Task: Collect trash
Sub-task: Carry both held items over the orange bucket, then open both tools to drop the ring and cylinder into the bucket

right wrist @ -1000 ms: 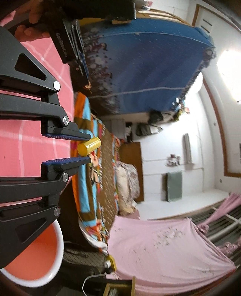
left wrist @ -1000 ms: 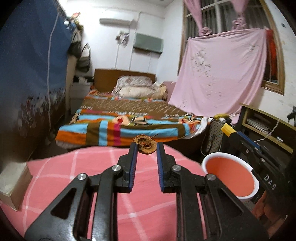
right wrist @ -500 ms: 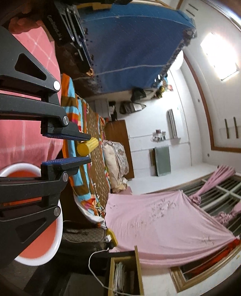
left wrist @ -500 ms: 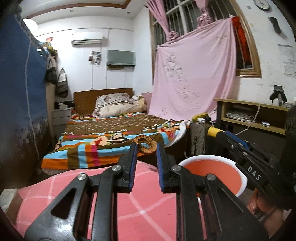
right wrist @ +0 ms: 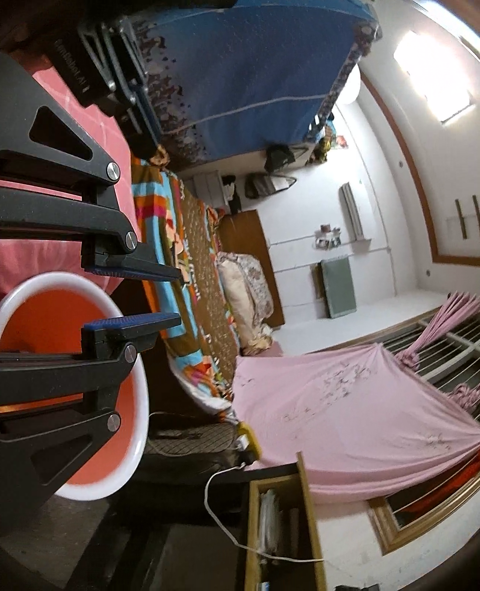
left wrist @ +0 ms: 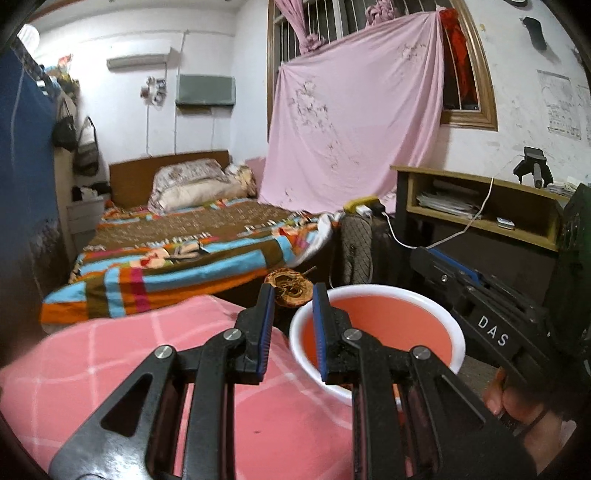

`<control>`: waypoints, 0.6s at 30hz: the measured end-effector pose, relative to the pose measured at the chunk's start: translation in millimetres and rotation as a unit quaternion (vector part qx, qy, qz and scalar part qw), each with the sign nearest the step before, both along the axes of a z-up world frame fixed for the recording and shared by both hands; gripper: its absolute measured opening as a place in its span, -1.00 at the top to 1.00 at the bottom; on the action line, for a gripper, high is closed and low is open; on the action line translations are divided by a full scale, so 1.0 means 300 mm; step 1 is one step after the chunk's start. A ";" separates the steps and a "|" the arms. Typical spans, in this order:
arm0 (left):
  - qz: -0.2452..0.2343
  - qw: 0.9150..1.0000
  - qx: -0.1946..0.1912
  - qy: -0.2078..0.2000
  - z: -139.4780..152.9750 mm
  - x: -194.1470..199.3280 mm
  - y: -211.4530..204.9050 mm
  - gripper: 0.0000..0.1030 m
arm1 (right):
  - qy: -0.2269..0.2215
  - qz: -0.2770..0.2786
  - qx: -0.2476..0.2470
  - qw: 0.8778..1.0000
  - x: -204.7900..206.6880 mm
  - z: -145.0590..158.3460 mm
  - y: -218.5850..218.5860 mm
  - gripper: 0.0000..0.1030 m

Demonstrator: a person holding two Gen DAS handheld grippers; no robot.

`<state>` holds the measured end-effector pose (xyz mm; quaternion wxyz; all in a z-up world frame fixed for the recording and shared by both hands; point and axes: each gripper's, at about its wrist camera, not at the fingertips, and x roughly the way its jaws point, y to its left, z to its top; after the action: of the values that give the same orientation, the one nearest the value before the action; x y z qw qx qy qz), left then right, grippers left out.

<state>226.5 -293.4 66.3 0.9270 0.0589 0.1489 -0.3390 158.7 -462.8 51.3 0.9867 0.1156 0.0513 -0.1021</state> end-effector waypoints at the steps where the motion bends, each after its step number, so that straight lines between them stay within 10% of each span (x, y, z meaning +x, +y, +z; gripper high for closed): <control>1: -0.003 1.000 0.002 0.007 -0.009 0.009 -0.018 0.97 | 0.006 -0.004 0.003 1.000 0.004 -0.005 -0.010 0.70; 18: -0.050 0.988 0.012 0.143 -0.119 0.097 -0.179 0.96 | 0.055 -0.061 0.057 0.995 -0.014 -0.070 -0.143 0.68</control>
<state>255.6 -347.0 30.6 0.8772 0.0281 0.2811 -0.3881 154.4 -505.8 30.3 0.9661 0.1689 0.1041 -0.1654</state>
